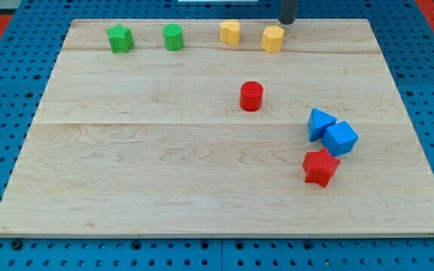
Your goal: Move your arm towards the yellow heart
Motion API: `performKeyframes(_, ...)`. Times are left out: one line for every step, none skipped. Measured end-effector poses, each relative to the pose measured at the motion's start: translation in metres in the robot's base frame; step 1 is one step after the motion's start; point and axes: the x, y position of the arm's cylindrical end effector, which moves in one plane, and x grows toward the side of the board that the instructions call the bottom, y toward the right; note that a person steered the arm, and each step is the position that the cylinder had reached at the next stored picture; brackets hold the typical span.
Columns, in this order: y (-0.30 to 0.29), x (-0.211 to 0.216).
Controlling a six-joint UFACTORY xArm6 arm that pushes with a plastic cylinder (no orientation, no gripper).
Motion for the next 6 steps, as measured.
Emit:
performKeyframes(-0.046,0.001)
performKeyframes(-0.070,0.002)
performKeyframes(-0.071,0.002)
performKeyframes(-0.071,0.002)
performKeyframes(-0.075,0.002)
performKeyframes(-0.087,0.004)
